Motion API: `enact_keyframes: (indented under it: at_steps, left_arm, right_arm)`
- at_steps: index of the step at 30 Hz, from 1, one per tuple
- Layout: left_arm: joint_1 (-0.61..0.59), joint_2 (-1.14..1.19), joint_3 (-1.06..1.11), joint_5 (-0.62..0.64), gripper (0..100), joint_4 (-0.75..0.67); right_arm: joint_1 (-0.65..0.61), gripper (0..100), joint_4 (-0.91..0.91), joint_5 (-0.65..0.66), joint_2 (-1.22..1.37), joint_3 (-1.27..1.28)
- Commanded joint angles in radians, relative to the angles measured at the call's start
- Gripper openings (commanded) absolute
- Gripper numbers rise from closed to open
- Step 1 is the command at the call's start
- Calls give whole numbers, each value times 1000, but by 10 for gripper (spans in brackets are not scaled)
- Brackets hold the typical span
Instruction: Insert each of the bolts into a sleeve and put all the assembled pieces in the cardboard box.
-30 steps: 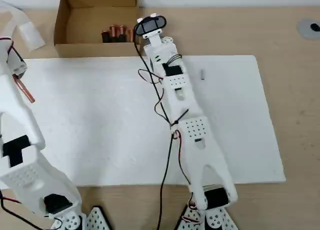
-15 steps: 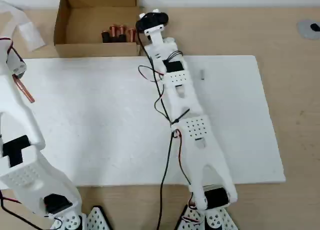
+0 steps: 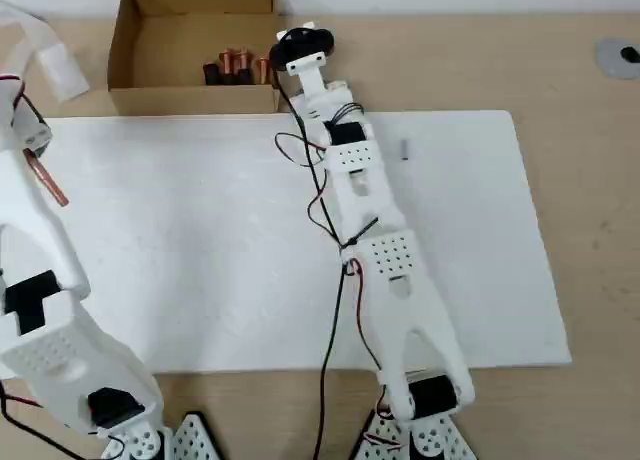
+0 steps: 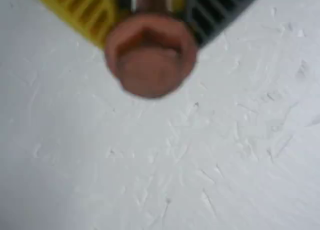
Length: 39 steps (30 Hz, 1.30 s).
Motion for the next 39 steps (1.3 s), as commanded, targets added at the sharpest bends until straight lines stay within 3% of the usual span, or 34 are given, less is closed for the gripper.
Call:
enact_keyframes:
  at_steps: [1, 16, 24, 39]
  left_arm:
    - [-18, -68, -38, -8, 7, -14]
    - [-20, -68, -38, -8, 7, -14]
    - [-20, -70, -41, -8, 7, -14]
    - [-20, -70, -114, -31, 7, -8]
  right_arm:
    - [-44, 12, 21, 0, -10, 22]
    - [-35, 16, 25, -2, -13, -142]
    - [-70, 254, 21, -3, -13, -166]
    - [-105, 147, -219, 0, -13, 61]
